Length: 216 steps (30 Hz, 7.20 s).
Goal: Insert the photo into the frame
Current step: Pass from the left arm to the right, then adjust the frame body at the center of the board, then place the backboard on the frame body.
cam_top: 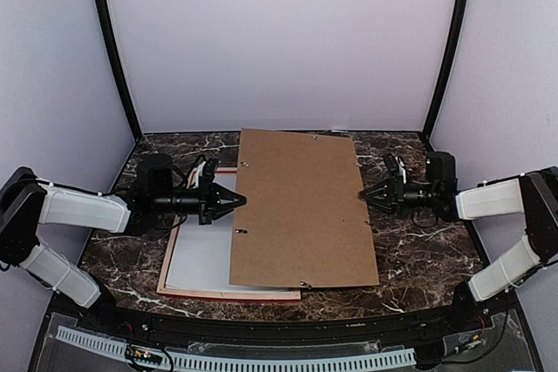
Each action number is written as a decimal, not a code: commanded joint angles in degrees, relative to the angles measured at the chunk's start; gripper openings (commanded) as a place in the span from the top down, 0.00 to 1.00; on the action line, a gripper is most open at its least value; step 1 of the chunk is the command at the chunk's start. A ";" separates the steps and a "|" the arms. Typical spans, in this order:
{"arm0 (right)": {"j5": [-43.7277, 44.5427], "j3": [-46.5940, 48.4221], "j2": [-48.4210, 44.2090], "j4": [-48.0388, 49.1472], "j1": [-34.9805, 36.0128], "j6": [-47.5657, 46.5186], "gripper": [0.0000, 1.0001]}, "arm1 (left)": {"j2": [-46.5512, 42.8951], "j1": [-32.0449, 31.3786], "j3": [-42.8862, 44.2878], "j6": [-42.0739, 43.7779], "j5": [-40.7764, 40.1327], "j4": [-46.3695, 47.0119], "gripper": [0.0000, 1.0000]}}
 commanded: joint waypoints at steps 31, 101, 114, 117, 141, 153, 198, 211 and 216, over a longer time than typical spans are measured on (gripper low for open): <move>-10.66 4.52 -10.10 3.88 5.59 1.62 0.73 | 0.78 0.76 -0.97 0.19 -1.97 3.13 1.00; 6.08 3.68 20.15 44.68 17.87 42.89 1.00 | -6.62 26.04 5.57 37.41 -18.51 -54.07 0.15; 6.71 5.44 21.19 40.29 18.52 40.10 1.00 | 0.95 25.97 1.95 35.57 -13.04 -45.93 0.16; 6.75 5.66 21.14 38.99 18.52 39.05 1.00 | 1.57 25.87 0.78 34.90 -10.30 -43.40 0.16; 6.18 9.53 21.45 24.06 17.38 27.15 1.00 | 2.49 15.71 1.44 29.54 -6.29 -37.26 0.17; 5.53 13.40 24.97 24.05 17.26 26.78 1.00 | 2.52 15.70 2.00 29.91 -6.54 -37.82 0.16; 12.48 16.61 30.00 19.30 19.30 23.09 1.00 | 2.68 15.62 1.21 29.16 -5.84 -36.67 0.16; 15.06 14.61 30.66 23.15 20.35 25.39 1.00 | 2.90 15.09 0.61 28.50 -5.75 -35.52 0.16; 16.63 14.11 30.06 21.69 20.67 24.30 1.00 | 2.67 14.92 0.14 28.00 -5.88 -35.00 0.16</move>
